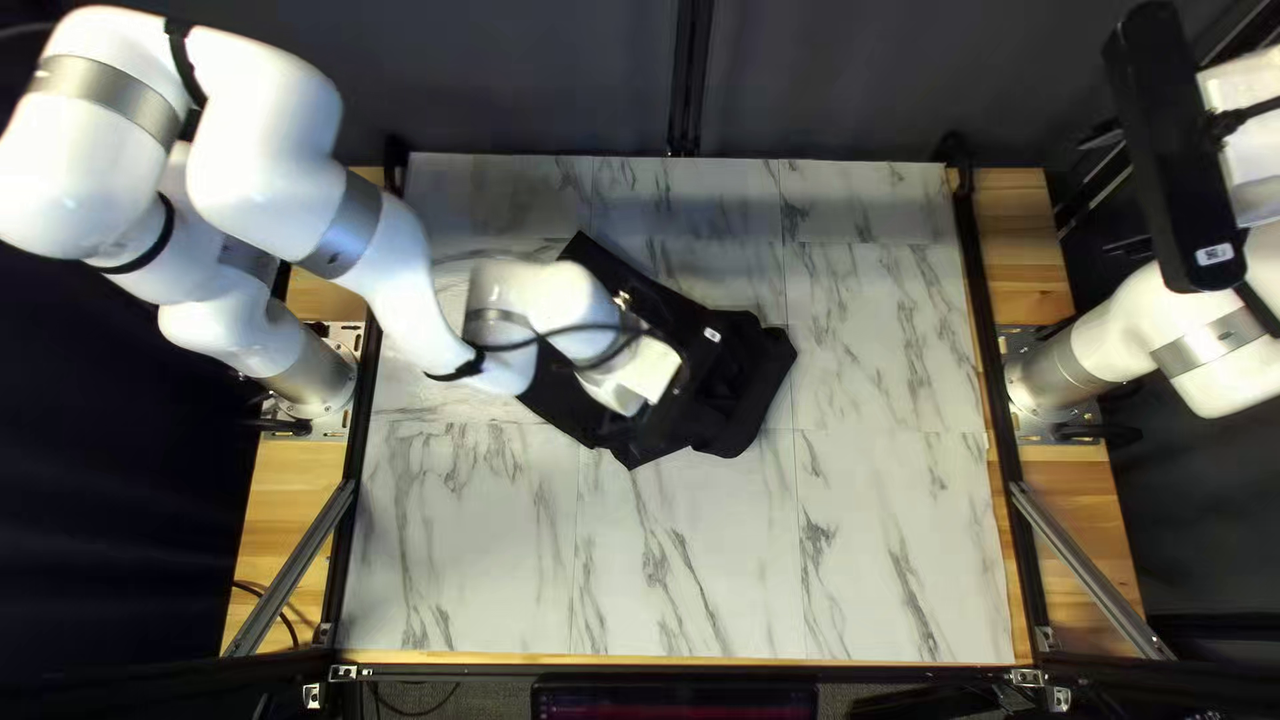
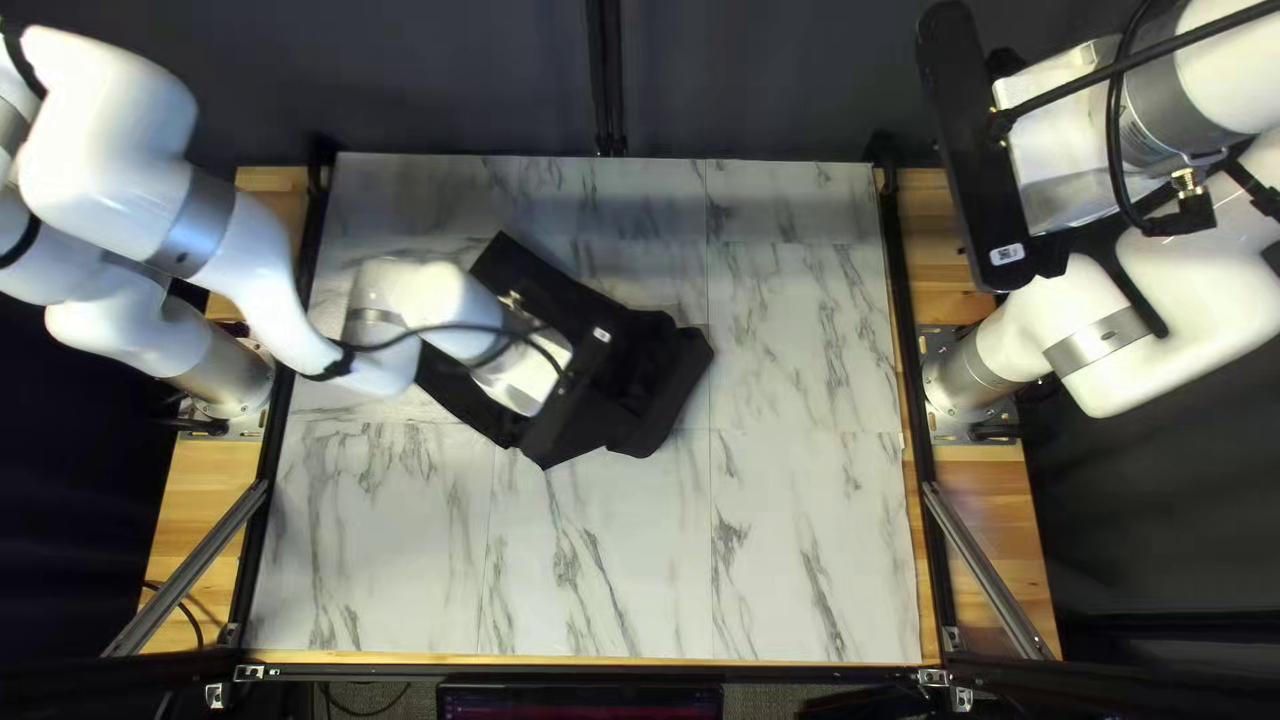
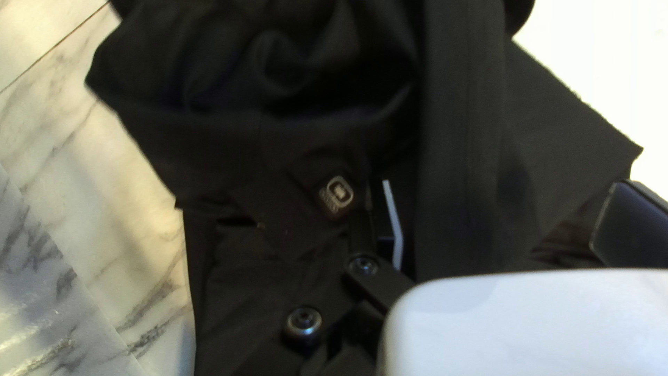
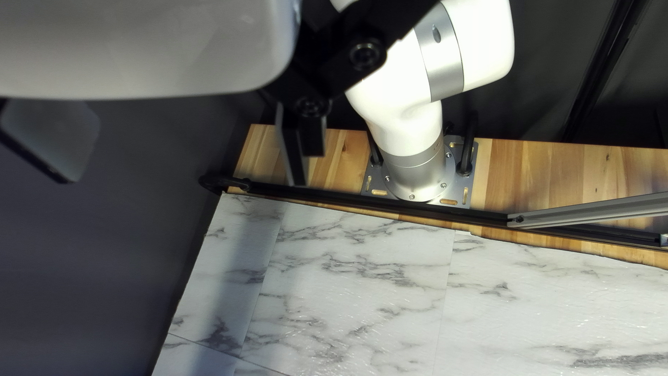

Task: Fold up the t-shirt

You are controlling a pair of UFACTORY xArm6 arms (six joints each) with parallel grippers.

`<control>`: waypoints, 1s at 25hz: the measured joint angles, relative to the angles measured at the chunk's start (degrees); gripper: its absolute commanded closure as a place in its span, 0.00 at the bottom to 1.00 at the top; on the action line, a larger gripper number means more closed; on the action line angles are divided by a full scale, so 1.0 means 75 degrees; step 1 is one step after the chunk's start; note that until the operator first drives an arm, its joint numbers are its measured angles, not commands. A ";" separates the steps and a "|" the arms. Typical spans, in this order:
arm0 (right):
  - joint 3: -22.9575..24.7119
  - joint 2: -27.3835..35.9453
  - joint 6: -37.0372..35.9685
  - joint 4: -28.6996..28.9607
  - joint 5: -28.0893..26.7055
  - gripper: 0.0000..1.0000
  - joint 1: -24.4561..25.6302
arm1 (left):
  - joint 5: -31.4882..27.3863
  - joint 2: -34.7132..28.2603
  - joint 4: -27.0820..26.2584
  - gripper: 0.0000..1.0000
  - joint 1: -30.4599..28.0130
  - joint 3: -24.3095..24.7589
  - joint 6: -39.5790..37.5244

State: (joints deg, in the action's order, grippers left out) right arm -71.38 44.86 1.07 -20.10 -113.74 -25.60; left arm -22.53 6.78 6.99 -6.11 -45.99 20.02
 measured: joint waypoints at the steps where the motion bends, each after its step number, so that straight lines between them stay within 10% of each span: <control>1: 0.0000 0.0000 0.0000 0.0000 0.0000 0.00 0.0000 | -0.0056 0.0020 0.0037 1.00 -0.0006 -0.0038 -0.0011; 17: 0.0000 0.0000 0.0000 0.0000 0.0000 0.00 0.0000 | -0.0068 -0.0304 0.0602 1.00 -0.0241 0.0316 -0.0936; 25: 0.0000 0.0000 0.0000 0.0000 0.0000 0.00 0.0000 | 0.0642 -0.0797 0.2626 1.00 -0.0401 0.1237 -0.3813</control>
State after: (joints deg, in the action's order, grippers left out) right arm -71.38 44.86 1.07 -20.10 -113.74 -25.60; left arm -17.72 0.81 26.68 -9.12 -36.71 -8.58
